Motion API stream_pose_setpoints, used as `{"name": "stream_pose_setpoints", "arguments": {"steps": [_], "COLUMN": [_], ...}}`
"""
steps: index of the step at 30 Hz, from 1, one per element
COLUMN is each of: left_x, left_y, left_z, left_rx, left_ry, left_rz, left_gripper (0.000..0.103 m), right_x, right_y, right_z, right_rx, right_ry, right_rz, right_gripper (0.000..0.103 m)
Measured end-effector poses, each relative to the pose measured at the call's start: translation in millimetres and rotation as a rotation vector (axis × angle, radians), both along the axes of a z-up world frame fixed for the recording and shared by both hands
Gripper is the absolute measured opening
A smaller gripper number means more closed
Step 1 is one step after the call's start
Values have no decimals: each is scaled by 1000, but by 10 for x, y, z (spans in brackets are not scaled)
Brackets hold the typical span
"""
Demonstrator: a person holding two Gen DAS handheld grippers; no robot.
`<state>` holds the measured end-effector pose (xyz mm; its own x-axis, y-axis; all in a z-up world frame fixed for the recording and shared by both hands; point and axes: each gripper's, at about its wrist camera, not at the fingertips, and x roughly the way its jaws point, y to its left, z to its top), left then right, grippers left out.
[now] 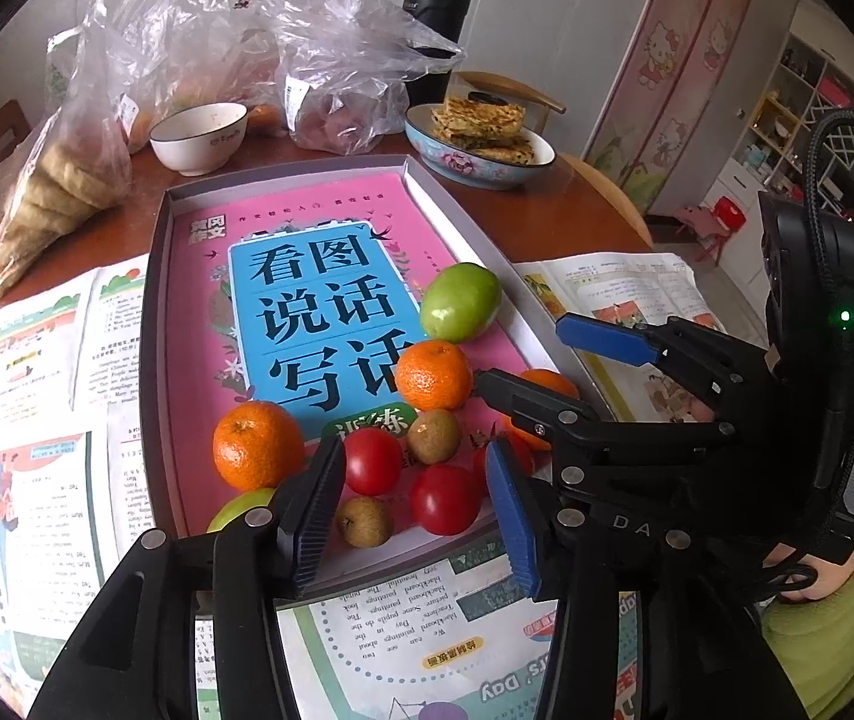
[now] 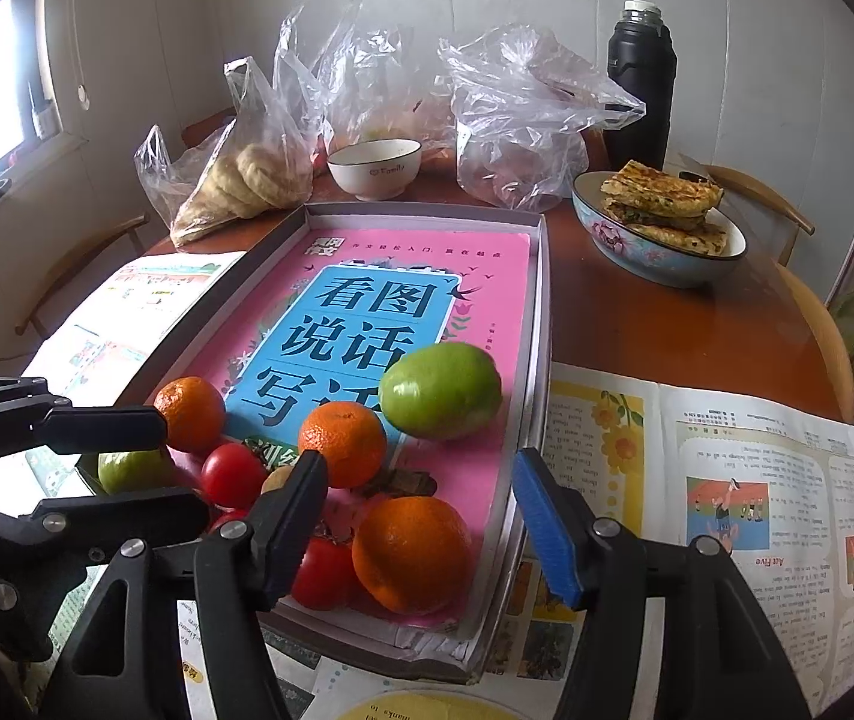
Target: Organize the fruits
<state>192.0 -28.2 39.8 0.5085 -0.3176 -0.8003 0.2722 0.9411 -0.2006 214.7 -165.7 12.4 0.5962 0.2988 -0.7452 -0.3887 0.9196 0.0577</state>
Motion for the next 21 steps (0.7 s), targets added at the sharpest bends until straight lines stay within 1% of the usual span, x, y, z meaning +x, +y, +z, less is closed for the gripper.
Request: {"name": "stream_pose_setpoints", "arguments": {"steps": [2, 5, 9, 11, 18, 21], "left_x": [-23, -61, -122, -154, -297, -370], "left_y": [11, 24, 42, 54, 129, 156], "left_z": [11, 31, 68, 90, 127, 134], "left_rx": [2, 4, 12, 13, 28, 42], "left_ry": [-5, -12, -26, -33, -48, -59], "left_rz": [3, 10, 23, 31, 69, 90], "left_gripper": [51, 55, 58, 60, 68, 69], "right_x": [-16, -47, -131, -189, -426, -557], "right_y": [-7, -36, -65, -80, -130, -141], "right_z": [12, 45, 125, 182, 389, 468], "right_rx": [-2, 8, 23, 28, 62, 82], "right_ry": [-5, -17, -43, -64, -148, -181], "right_rz": [-6, -15, -21, -25, -42, -43], "right_gripper": [64, 64, 65, 70, 78, 83]}}
